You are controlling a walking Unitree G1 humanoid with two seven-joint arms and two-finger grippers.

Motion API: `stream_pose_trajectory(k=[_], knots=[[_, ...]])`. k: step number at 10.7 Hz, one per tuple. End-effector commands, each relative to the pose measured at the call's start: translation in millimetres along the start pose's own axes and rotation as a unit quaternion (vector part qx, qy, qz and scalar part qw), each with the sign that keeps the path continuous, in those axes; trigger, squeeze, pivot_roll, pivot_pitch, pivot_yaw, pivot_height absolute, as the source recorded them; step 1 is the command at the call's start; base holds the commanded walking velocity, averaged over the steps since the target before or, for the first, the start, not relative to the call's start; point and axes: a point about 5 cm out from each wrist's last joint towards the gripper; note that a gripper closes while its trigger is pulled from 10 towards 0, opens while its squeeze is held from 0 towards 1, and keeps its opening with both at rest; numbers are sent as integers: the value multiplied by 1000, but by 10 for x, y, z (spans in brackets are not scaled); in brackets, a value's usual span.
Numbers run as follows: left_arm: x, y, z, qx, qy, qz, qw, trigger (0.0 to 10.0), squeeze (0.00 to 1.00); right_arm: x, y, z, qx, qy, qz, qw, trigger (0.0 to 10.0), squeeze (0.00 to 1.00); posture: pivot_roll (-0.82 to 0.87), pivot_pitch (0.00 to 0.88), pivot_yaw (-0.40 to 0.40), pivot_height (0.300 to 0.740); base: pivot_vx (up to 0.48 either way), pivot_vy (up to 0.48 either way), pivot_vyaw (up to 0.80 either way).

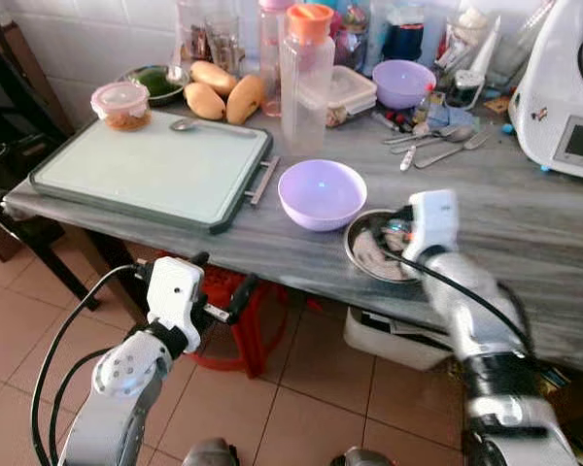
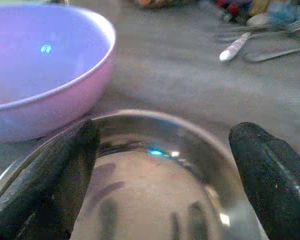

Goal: Setting the table

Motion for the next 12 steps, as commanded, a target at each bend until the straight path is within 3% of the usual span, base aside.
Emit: stream_pose_trajectory(k=[1, 3, 4, 5, 7, 8, 12], knots=[[4, 12, -11, 3, -1, -7, 1000, 10000, 0, 64, -42, 54, -10, -12, 3, 1000, 10000, 0, 56, 0, -1, 740, 0, 0, 0], [42, 48, -18, 28, -18, -3, 999, 10000, 0, 179, -84, 206, -29, -66, 5, 997, 10000, 0, 52, 0, -1, 740, 0, 0, 0], [61, 143, -53, 98, -20, -7, 995, 10000, 0, 220, -30, 326, -30, -125, 7, 992, 10000, 0, 51, 0, -9, 740, 0, 0, 0], [75, 207, -64, 136, -21, -11, 990, 10000, 0, 223, -4, 383, -34, -150, 5, 988, 10000, 0, 52, 0, -12, 740, 0, 0, 0], [95, 334, -62, 208, -38, -19, 977, 10000, 0, 162, 108, 534, -36, -185, 12, 982, 10000, 0, 55, 0, -27, 740, 0, 0, 0], [71, 371, -57, 245, -30, -26, 969, 10000, 0, 123, 144, 559, -51, -184, 36, 981, 10000, 0, 58, 0, -31, 740, 0, 0, 0], [47, 352, -99, 250, -31, -21, 968, 10000, 0, 87, 185, 542, -72, -180, 27, 981, 10000, 0, 53, 0, -33, 740, 0, 0, 0]])
Point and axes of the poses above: a point about 5 cm out from each wrist's last joint towards the gripper, its own z axis pointing back from the gripper into the wrist, its own x axis along the axis of the wrist's last joint, y = z × x, and after that the axes turned 7 degrees about -z, right-handed
